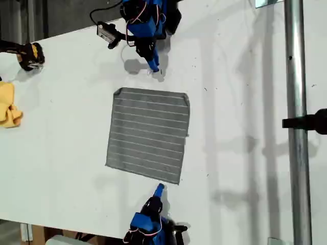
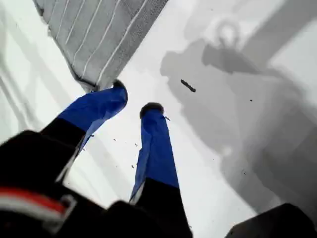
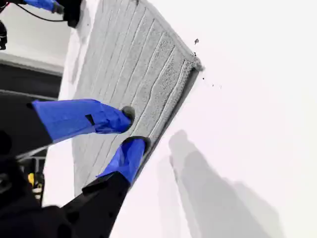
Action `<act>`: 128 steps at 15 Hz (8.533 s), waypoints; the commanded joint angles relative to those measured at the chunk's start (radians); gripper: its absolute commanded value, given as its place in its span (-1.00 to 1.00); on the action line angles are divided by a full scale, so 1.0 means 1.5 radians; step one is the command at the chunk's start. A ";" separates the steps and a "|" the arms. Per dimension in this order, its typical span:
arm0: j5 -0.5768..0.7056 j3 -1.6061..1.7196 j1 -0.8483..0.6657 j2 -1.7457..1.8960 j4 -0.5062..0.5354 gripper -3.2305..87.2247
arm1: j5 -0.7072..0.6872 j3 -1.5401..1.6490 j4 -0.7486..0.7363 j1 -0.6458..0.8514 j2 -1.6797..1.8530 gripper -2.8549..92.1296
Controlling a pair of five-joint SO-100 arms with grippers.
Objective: Grasp corners of a towel and fold twice.
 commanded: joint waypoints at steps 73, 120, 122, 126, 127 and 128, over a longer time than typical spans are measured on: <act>-0.326 0.003 -0.092 0.003 0.003 -0.96 | -0.393 -0.960 -0.083 -0.140 -1.418 -0.94; -0.043 -0.702 0.115 -1.129 -0.071 -0.36 | -0.376 -0.994 -0.105 -0.164 -1.415 -0.94; -0.047 -0.705 0.115 -1.184 -0.090 -0.36 | -0.376 -0.993 -0.100 -0.164 -1.414 -0.94; -0.054 -0.707 0.101 -1.223 -0.109 -0.36 | -0.378 -0.993 -0.097 -0.165 -1.414 -0.94; -0.058 -0.707 0.096 -1.231 -0.106 -0.37 | -0.379 -0.993 -0.097 -0.165 -1.414 -0.94; -0.065 -0.709 0.093 -1.243 -0.105 -0.40 | -0.379 -0.993 -0.094 -0.165 -1.414 -0.94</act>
